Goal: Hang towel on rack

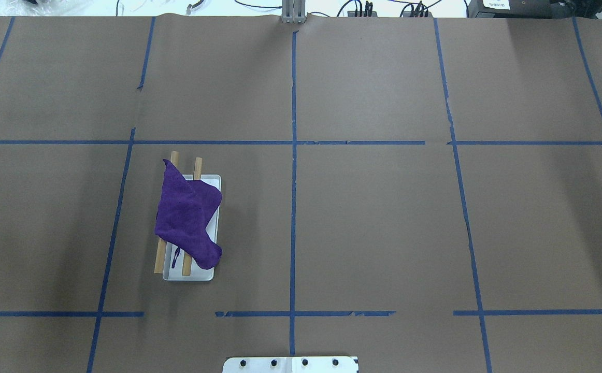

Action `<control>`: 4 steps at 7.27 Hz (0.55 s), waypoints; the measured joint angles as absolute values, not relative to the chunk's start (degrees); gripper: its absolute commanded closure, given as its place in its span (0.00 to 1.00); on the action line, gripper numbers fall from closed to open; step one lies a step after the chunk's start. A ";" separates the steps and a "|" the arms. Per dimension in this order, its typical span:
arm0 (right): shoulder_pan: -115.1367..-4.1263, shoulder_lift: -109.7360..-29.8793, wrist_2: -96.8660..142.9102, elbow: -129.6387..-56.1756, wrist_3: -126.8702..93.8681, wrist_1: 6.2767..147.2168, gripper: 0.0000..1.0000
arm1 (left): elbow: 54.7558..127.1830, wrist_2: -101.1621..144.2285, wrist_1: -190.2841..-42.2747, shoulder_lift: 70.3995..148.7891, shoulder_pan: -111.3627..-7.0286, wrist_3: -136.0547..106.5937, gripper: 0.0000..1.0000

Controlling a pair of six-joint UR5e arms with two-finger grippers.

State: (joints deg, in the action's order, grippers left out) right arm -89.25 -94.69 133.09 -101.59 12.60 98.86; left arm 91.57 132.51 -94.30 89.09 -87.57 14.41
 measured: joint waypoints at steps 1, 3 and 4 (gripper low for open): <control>-89.33 -94.81 133.08 -101.63 12.78 99.14 0.00 | 92.35 133.20 -92.96 88.11 -87.58 14.67 0.00; -89.38 -95.18 132.91 -101.68 12.42 99.17 0.00 | 93.15 133.64 -93.03 87.45 -87.56 14.72 0.00; -89.38 -95.19 132.85 -101.71 12.18 99.15 0.00 | 93.11 133.71 -93.61 87.56 -87.49 13.72 0.00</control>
State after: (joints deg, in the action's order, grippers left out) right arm -89.38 -95.19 132.85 -101.71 12.18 99.15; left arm 93.11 133.71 -93.61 87.56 -87.49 13.72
